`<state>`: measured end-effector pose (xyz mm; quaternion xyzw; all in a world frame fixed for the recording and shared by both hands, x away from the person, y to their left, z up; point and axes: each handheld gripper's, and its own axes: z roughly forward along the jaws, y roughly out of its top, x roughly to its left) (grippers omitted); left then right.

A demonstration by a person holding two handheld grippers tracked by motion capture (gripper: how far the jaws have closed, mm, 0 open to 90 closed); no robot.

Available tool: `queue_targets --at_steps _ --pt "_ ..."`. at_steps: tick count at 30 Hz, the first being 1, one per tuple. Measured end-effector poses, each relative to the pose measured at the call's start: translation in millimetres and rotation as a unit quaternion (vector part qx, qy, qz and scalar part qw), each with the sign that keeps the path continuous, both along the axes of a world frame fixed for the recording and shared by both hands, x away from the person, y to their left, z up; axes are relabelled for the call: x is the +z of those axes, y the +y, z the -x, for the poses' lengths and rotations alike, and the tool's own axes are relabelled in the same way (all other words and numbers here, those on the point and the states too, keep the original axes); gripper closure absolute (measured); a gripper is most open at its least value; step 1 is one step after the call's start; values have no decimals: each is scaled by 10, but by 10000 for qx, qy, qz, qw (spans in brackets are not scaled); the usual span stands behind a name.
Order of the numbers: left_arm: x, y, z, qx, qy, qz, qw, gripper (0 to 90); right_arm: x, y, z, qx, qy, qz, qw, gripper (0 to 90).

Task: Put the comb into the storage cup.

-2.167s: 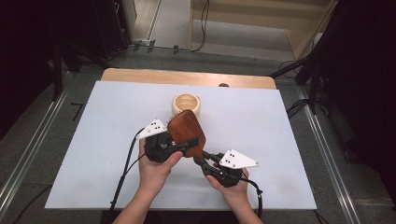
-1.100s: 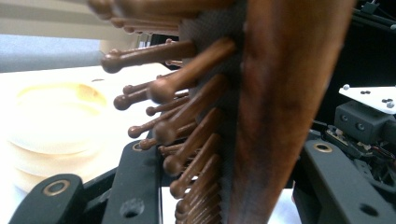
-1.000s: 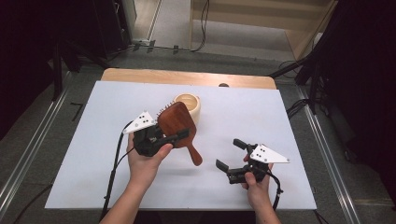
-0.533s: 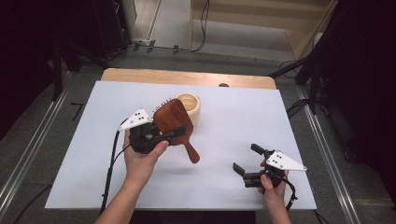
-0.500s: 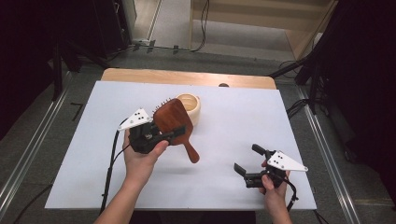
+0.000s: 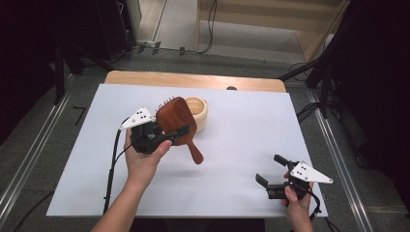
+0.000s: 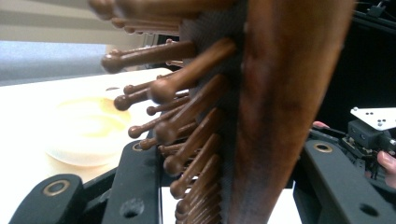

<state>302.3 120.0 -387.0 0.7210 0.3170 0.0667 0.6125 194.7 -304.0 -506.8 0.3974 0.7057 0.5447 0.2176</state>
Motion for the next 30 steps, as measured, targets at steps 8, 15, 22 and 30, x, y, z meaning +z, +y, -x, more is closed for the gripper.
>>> queue_targets --at_steps 8,15,22,30 --pt "88 25 -72 79 -72 -9 9999 573 -22 -174 57 -66 37 38 10000 0" --pt "141 18 -139 126 -78 17 9999 572 -53 -253 56 -184 30 -33 9998 0" --pt "229 25 -241 141 -134 16 9998 572 -96 -257 31 -172 21 -122 9998 0" --pt "279 5 -348 208 -150 82 9996 572 -106 -245 32 -122 15 -108 9999 0"
